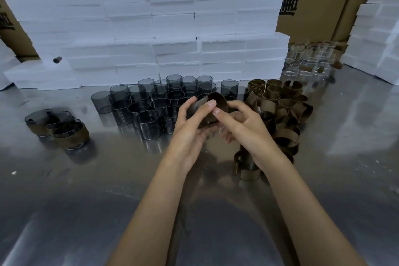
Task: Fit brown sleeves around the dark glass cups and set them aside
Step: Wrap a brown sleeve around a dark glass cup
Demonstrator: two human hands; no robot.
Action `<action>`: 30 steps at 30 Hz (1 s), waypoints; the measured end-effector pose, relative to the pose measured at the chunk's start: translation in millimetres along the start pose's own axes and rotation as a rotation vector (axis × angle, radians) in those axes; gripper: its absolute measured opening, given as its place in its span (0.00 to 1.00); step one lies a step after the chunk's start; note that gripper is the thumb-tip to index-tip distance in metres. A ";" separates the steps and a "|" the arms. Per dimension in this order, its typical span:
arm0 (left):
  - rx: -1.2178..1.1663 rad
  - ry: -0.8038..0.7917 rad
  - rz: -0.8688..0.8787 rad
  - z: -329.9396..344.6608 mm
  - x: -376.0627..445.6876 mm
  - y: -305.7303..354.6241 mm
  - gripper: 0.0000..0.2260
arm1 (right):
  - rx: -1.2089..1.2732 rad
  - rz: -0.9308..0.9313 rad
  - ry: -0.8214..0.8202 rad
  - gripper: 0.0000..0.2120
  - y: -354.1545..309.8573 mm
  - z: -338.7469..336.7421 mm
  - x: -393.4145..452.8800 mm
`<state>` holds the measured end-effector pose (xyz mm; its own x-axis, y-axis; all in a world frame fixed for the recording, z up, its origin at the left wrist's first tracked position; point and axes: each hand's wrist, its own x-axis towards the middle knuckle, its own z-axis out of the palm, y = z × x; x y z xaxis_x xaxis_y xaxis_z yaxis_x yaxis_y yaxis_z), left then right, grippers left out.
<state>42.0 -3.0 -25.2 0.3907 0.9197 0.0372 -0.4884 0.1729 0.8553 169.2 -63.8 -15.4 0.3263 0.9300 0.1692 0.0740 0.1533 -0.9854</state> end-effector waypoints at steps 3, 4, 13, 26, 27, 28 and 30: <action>-0.027 -0.008 -0.005 0.1 1.6 0.6 0.31 | -0.098 -0.042 0.025 0.12 -0.7 0.9 0.5; -0.026 -0.013 -0.007 0.6 1.9 1.0 0.31 | -0.117 -0.048 0.037 0.12 -0.8 1.4 0.7; -0.002 -0.024 -0.001 6.3 -2.1 2.0 0.35 | -0.087 -0.111 0.167 0.10 -3.0 1.0 0.2; 0.185 -0.202 -0.041 13.3 -11.7 2.1 0.24 | 0.104 0.097 0.133 0.36 -4.9 4.3 2.6; 0.189 -0.203 -0.042 12.9 -11.9 2.4 0.23 | 0.083 0.078 0.161 0.37 -5.0 4.8 1.4; 0.195 -0.204 -0.040 12.7 -12.0 2.3 0.22 | 0.069 0.063 0.193 0.37 -5.4 5.0 0.2; 0.219 -0.216 -0.029 13.0 -11.4 1.2 0.21 | 0.072 0.036 0.269 0.35 -5.3 4.2 -1.0</action>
<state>47.0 -17.9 -17.9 0.5702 0.8153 0.1003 -0.3040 0.0960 0.9478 164.5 -64.1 -10.5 0.5670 0.8144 0.1237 -0.0059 0.1542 -0.9880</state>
